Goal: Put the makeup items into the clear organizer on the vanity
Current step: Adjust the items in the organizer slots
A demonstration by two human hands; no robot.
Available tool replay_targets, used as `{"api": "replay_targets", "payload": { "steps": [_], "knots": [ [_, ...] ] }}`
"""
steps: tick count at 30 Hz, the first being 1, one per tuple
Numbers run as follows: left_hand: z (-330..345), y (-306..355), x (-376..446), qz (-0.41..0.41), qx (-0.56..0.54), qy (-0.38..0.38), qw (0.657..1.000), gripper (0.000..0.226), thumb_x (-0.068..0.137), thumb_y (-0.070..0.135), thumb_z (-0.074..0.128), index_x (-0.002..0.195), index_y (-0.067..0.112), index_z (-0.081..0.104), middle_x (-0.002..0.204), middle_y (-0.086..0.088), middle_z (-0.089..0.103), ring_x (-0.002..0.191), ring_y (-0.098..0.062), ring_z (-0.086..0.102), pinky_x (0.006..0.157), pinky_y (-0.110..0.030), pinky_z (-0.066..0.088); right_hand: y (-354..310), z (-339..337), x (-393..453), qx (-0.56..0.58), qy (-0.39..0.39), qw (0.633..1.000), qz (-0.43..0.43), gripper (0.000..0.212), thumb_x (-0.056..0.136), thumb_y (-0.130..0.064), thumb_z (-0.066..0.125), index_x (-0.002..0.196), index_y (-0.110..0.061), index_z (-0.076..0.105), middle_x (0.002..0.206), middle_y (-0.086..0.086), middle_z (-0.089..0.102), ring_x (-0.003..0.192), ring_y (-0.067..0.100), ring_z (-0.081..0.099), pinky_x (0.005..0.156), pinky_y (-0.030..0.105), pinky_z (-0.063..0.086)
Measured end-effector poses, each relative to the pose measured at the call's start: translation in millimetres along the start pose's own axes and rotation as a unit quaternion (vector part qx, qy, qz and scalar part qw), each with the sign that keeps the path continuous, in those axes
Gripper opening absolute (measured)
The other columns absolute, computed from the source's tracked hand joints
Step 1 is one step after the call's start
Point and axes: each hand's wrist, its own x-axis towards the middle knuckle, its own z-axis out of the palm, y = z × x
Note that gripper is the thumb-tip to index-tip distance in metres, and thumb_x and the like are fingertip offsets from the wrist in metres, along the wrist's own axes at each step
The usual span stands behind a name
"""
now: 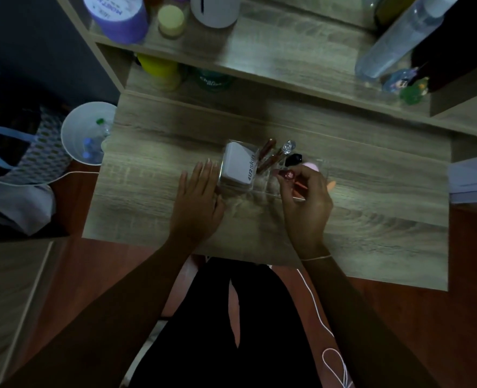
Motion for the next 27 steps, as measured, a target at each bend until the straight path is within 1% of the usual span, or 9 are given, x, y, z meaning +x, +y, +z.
{"api": "replay_targets", "payload": {
  "steps": [6, 9, 11, 14, 15, 19, 22, 25, 27],
  "knots": [
    [-1.7, 1.6, 5.0, -0.002, -0.001, 0.009, 1.000, 0.068, 0.088, 0.034, 0.039, 0.148, 0.010, 0.016, 0.154, -0.017, 0.030, 0.144, -0.029, 0.022, 0.118, -0.054, 0.016, -1.2, 6.7, 7.9, -0.019, -0.062, 0.998, 0.028, 0.019, 0.083, -0.010, 0.070, 0.101, -0.005, 0.066, 0.099, 0.011, 0.070, 0.086, 0.020, 0.067, 0.078, 0.033, 0.056],
    [2.5, 0.6, -6.7, -0.008, 0.003, 0.002, 1.000, 0.067, 0.088, 0.032, 0.040, 0.148, 0.009, 0.018, 0.153, -0.016, 0.031, 0.144, -0.028, 0.022, 0.118, -0.052, 0.014, 1.4, 9.6, 0.8, -0.047, -0.087, 0.994, 0.045, 0.022, 0.084, -0.014, 0.068, 0.104, -0.006, 0.066, 0.101, 0.008, 0.069, 0.087, 0.021, 0.066, 0.080, 0.040, 0.056],
    [2.3, 0.7, -7.2, -0.009, 0.006, 0.001, 1.000, 0.067, 0.088, 0.031, 0.041, 0.148, 0.009, 0.020, 0.154, -0.016, 0.031, 0.144, -0.028, 0.022, 0.118, -0.052, 0.015, 1.1, 11.1, 2.8, -0.044, -0.077, 0.995, 0.050, 0.023, 0.083, -0.016, 0.069, 0.104, -0.009, 0.065, 0.101, 0.001, 0.065, 0.083, 0.016, 0.064, 0.077, 0.035, 0.056],
    [1.8, -0.3, -3.2, -0.013, 0.007, -0.001, 1.000, 0.066, 0.089, 0.032, 0.041, 0.147, 0.009, 0.022, 0.153, -0.015, 0.031, 0.144, -0.027, 0.022, 0.118, -0.053, 0.017, 0.7, 14.3, 9.3, -0.030, -0.057, 0.997, 0.050, 0.022, 0.081, -0.015, 0.072, 0.101, -0.014, 0.062, 0.095, -0.012, 0.055, 0.078, 0.013, 0.063, 0.075, 0.011, 0.046],
    [1.7, -0.3, -2.8, -0.013, 0.006, -0.003, 1.000, 0.065, 0.089, 0.033, 0.041, 0.147, 0.009, 0.022, 0.153, -0.015, 0.031, 0.144, -0.027, 0.022, 0.118, -0.053, 0.017, 0.7, 14.6, 10.5, -0.026, -0.057, 0.997, 0.056, 0.024, 0.081, -0.015, 0.073, 0.101, -0.017, 0.061, 0.094, -0.013, 0.055, 0.077, 0.013, 0.063, 0.074, 0.007, 0.044],
    [2.6, -0.6, -2.0, -0.014, 0.006, -0.006, 1.000, 0.065, 0.089, 0.034, 0.037, 0.147, 0.010, 0.022, 0.153, -0.015, 0.032, 0.145, -0.026, 0.021, 0.118, -0.053, 0.017, 0.5, 14.9, 10.2, -0.033, -0.057, 0.996, 0.062, 0.024, 0.081, -0.016, 0.074, 0.102, -0.015, 0.063, 0.096, -0.014, 0.055, 0.080, 0.011, 0.062, 0.077, 0.027, 0.049],
    [3.8, -2.0, -0.9, -0.015, 0.006, -0.005, 1.000, 0.065, 0.088, 0.034, 0.036, 0.147, 0.009, 0.024, 0.153, -0.015, 0.032, 0.144, -0.026, 0.022, 0.118, -0.052, 0.017, 1.4, 13.0, 9.1, -0.039, -0.051, 0.996, 0.057, 0.024, 0.080, -0.014, 0.075, 0.101, -0.015, 0.063, 0.098, -0.015, 0.054, 0.081, 0.004, 0.057, 0.075, 0.022, 0.046],
    [4.9, -3.0, -1.0, -0.013, 0.005, -0.003, 1.000, 0.065, 0.089, 0.035, 0.036, 0.147, 0.009, 0.022, 0.153, -0.015, 0.032, 0.145, -0.026, 0.021, 0.118, -0.051, 0.016, 3.6, 10.4, 7.6, -0.041, -0.064, 0.996, 0.053, 0.028, 0.081, -0.018, 0.074, 0.106, -0.016, 0.062, 0.101, -0.003, 0.065, 0.083, 0.003, 0.058, 0.072, 0.004, 0.043],
    [5.2, -2.7, -1.9, -0.015, 0.006, -0.003, 1.000, 0.066, 0.088, 0.035, 0.037, 0.147, 0.010, 0.021, 0.153, -0.015, 0.033, 0.144, -0.026, 0.021, 0.119, -0.050, 0.015, 3.5, 7.0, 5.5, -0.048, -0.066, 0.996, 0.045, 0.030, 0.084, -0.025, 0.070, 0.111, -0.019, 0.060, 0.103, -0.001, 0.066, 0.086, 0.002, 0.057, 0.073, 0.002, 0.040]
  ]
}}
